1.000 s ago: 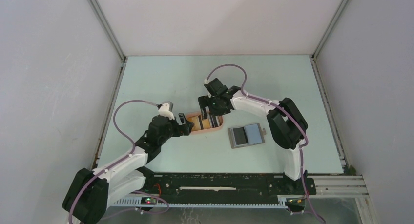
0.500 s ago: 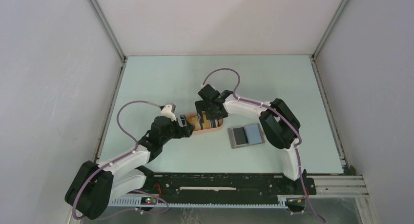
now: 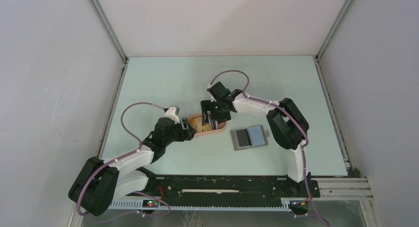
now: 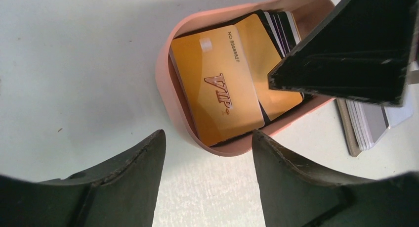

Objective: Put the credit cards into the card holder
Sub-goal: Pick up the credit card from the storage box.

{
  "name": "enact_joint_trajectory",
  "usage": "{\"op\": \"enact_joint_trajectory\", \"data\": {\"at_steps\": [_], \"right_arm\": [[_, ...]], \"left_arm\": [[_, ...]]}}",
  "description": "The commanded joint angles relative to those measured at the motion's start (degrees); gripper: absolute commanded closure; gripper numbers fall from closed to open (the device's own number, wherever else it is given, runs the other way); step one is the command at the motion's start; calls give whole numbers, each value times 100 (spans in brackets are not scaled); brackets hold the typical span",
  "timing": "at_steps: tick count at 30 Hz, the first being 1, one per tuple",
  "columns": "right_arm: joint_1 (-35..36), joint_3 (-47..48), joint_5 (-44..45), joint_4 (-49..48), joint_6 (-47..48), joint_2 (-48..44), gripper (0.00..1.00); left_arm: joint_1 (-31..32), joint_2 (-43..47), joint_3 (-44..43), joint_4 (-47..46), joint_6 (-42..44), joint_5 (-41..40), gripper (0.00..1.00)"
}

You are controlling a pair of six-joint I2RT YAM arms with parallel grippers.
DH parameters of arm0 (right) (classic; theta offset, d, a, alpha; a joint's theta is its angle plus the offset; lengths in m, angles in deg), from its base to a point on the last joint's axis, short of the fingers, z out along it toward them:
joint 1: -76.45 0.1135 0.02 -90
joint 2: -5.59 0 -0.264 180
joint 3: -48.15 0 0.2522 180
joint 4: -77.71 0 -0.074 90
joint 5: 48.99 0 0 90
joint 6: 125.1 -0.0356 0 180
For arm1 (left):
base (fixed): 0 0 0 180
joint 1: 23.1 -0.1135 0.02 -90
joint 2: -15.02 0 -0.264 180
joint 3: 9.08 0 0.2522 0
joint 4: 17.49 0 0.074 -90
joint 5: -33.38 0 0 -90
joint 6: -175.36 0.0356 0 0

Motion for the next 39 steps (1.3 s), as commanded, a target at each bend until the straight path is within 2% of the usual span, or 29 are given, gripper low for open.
{"op": "enact_joint_trajectory", "data": {"at_steps": [1,20,28,32,39], "right_arm": [[-263,-234,-1131,-411,-101,-352,9],[-702,-416,-3036,-915,-435,-216,21],[-836,-446,-3641,-1209,-727,21,22],[-844,-336,-3644,-1161,-755,261,24],[-798,-121,-3764,-1106,-734,543,21]], "left_arm": [[-55,-177,-44,-275,-17,195,32],[-123,-507,-150,-348,-17,447,38],[-136,-580,-156,-388,-36,532,39],[-145,-625,-167,-404,-49,558,39],[-169,-797,-181,-524,-68,654,40]]}}
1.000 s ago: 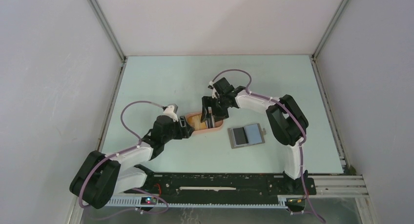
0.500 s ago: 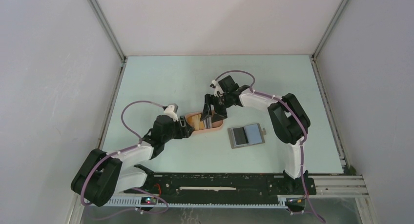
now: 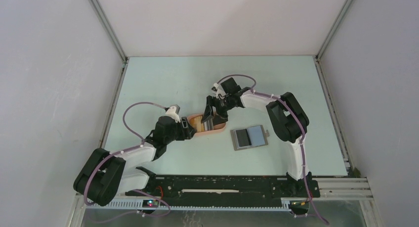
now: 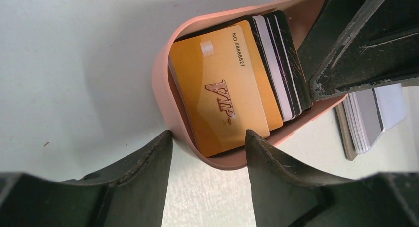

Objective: Put the credit cards into the card holder
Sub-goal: Pick up the credit card from the storage box.

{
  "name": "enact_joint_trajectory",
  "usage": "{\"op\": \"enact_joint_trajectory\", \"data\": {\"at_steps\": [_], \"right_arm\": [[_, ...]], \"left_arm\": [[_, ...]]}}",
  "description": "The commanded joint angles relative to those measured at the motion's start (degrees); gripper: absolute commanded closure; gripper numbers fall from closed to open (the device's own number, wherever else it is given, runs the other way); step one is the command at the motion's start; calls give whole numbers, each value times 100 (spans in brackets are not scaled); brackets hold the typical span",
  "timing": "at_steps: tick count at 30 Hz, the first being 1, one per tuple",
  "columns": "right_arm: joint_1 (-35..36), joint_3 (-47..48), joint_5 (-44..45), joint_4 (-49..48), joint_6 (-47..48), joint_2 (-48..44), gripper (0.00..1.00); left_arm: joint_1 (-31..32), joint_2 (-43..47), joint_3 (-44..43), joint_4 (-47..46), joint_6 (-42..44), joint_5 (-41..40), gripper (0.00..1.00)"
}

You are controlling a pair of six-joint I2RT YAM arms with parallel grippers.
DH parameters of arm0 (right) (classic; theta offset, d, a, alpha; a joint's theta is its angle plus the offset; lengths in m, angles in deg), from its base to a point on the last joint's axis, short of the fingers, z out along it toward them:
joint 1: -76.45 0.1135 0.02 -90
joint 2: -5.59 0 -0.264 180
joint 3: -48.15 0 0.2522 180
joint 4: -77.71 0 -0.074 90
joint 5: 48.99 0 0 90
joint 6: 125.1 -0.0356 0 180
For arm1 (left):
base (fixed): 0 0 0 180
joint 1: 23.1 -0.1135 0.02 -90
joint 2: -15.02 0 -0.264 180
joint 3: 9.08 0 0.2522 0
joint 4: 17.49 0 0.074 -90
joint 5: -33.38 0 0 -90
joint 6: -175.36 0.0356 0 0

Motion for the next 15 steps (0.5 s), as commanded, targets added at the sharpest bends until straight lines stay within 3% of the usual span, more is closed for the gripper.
{"op": "enact_joint_trajectory", "data": {"at_steps": [1,15], "right_arm": [[71,241,-321,-94,-115,219,21],[185,566,-331,157,46,472,23]], "left_arm": [[-9,-195,-176,-4,19,271,40],[-36,-314,-173,-94,-6,363,41]]}}
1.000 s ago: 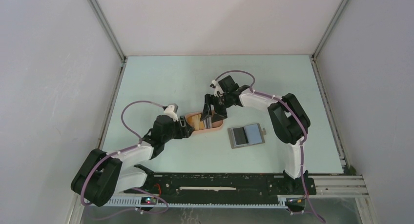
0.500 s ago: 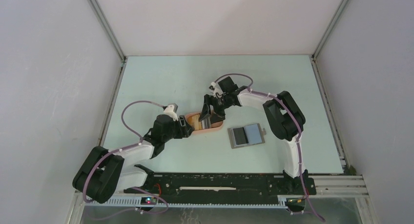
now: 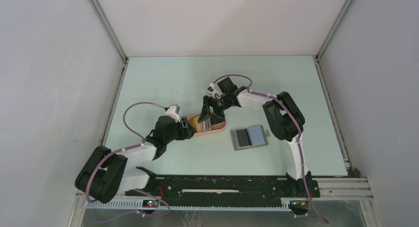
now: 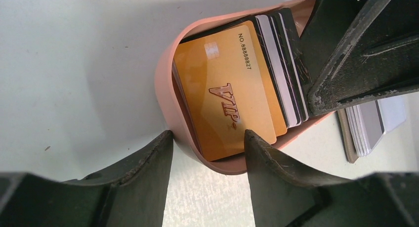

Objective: Put the credit cards into the card holder
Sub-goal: Pick up the credit card from the storage box.

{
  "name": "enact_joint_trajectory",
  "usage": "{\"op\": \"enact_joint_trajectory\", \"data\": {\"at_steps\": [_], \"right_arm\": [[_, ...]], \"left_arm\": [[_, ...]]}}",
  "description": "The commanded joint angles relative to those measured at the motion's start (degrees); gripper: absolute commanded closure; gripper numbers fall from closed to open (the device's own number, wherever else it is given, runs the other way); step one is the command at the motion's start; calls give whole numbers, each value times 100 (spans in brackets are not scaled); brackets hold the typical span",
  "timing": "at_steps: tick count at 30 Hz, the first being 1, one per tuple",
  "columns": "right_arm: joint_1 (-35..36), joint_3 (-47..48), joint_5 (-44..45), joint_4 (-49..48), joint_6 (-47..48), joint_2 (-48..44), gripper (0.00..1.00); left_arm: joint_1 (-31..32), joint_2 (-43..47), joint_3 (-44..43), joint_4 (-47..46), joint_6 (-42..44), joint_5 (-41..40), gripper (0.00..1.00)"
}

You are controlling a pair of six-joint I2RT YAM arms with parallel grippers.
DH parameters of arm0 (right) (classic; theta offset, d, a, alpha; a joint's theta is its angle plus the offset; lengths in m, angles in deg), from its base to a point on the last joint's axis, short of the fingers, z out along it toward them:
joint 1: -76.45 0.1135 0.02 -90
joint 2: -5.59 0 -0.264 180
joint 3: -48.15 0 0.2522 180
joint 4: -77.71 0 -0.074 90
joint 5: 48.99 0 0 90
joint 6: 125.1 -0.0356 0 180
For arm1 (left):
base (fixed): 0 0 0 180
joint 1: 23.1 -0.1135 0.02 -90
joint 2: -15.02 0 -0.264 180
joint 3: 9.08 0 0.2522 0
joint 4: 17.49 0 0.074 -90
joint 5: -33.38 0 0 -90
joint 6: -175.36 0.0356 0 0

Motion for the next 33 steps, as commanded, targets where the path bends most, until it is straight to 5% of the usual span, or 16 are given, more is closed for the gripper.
{"op": "enact_joint_trajectory", "data": {"at_steps": [1,33], "right_arm": [[67,178,70,149,113,133,23],[-519,-33,-62,376,354,-402,44]], "left_arm": [[30,-136,-172,77,7,293,41],[-25,-181,-229,125,24,342,43]]}}
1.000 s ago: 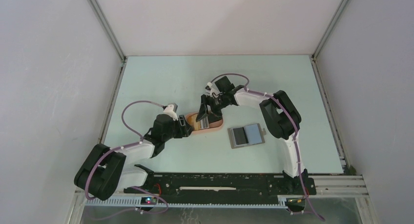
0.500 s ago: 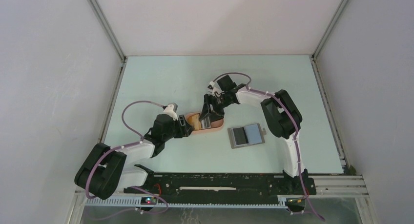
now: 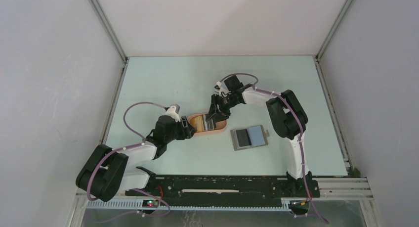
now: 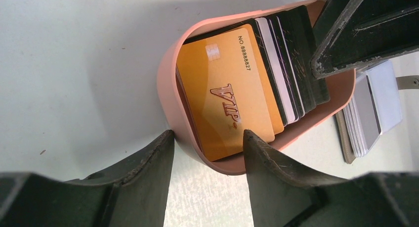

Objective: Put the credit cards into the card holder
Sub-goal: Pick up the credit card from the storage box.

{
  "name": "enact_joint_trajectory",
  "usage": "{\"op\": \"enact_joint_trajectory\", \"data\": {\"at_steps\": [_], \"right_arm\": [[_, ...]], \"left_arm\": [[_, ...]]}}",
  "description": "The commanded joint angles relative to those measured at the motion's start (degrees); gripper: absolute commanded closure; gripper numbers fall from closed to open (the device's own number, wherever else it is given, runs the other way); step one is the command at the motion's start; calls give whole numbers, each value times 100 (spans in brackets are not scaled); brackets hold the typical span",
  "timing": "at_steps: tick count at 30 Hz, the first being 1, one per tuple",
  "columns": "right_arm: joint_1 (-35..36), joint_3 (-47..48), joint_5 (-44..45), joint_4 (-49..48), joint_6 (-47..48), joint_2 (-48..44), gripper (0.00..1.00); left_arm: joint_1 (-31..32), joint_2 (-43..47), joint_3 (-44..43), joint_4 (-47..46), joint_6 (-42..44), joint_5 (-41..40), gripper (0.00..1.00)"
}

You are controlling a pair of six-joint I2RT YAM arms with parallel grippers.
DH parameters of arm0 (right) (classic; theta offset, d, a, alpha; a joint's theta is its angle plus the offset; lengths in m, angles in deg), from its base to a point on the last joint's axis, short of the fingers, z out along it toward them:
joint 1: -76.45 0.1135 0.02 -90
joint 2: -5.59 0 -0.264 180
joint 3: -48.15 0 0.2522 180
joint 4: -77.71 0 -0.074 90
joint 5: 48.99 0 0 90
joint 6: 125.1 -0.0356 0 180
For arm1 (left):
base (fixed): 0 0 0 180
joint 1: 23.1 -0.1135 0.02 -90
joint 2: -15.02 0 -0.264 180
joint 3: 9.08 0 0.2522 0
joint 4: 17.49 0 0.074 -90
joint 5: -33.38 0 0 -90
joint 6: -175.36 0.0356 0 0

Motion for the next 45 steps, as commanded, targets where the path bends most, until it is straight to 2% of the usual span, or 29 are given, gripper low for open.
{"op": "enact_joint_trajectory", "data": {"at_steps": [1,8,13,20,24,32,39,42,45], "right_arm": [[-96,-24,-111,21,98,-389,46],[-166,-33,-130,43,123,-378,58],[-198,-60,-1,116,217,-425,74],[-196,-84,359,274,422,-594,85],[-228,-104,303,269,448,-645,87],[-250,-78,163,274,490,-533,80],[-259,-38,246,381,554,-432,79],[-259,-9,360,460,599,-446,80],[-259,6,569,550,688,-497,87]], "left_arm": [[-5,-72,-225,236,60,277,43],[-12,-74,-216,245,65,278,43],[-15,-57,-227,255,52,301,43],[-15,0,-238,297,48,295,43],[-14,20,-255,332,44,290,43],[-15,110,-257,408,51,278,43],[-15,181,-239,457,51,270,43],[-14,236,-232,499,52,245,43],[-15,309,-240,554,49,228,43]]}}
